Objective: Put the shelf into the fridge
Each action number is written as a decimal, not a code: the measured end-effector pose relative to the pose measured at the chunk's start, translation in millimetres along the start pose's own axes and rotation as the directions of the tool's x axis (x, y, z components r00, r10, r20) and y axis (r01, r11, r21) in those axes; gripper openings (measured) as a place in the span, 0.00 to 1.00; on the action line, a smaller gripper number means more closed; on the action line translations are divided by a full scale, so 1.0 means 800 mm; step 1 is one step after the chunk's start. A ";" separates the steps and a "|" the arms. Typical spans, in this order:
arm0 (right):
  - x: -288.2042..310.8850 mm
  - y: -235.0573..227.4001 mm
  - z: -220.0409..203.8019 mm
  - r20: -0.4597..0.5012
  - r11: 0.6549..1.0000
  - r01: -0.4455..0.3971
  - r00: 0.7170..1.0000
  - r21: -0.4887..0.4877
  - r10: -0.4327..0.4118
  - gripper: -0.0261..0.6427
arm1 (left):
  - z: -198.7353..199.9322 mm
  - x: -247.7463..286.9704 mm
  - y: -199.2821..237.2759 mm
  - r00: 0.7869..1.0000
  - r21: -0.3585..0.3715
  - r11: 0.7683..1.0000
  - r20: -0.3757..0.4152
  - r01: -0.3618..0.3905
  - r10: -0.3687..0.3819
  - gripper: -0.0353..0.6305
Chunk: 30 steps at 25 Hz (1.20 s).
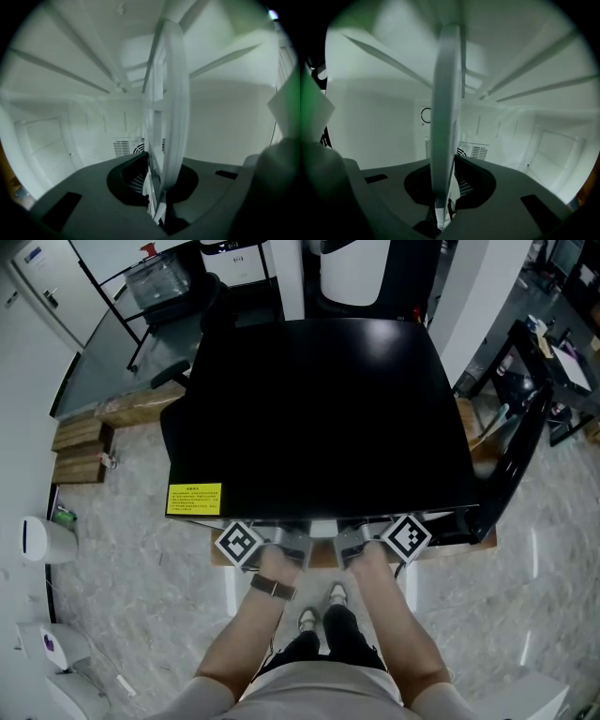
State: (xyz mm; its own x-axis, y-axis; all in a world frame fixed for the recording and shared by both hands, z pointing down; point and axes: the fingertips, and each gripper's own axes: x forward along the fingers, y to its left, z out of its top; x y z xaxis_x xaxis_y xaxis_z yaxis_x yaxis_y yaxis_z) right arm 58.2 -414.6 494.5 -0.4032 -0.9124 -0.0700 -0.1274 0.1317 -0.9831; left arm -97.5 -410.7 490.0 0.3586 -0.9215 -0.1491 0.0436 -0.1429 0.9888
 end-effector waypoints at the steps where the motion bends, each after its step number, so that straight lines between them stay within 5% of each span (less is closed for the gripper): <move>1: 0.000 0.000 0.001 0.001 1.000 -0.002 1.000 -0.006 0.002 0.11 | 0.000 0.000 0.000 1.000 0.004 1.000 0.001 0.006 -0.006 0.10; 22: -0.105 0.013 -0.028 0.018 1.000 0.028 0.999 0.014 -0.028 0.11 | -0.050 -0.087 -0.013 0.996 -0.034 0.999 -0.083 -0.028 0.025 0.10; 30: -0.151 0.055 -0.067 -0.046 1.000 -0.003 0.999 -0.010 0.002 0.10 | -0.105 -0.134 -0.060 0.978 -0.020 1.000 -0.206 0.004 -0.008 0.09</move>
State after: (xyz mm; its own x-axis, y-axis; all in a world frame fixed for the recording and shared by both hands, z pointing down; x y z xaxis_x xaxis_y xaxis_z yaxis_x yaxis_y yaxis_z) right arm 52.7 -278.2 469.1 -0.4450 -0.8932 -0.0643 -0.1355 0.1381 -0.9811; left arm -59.8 -274.9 459.2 0.5429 -0.8260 -0.1518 0.0638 -0.1397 0.9881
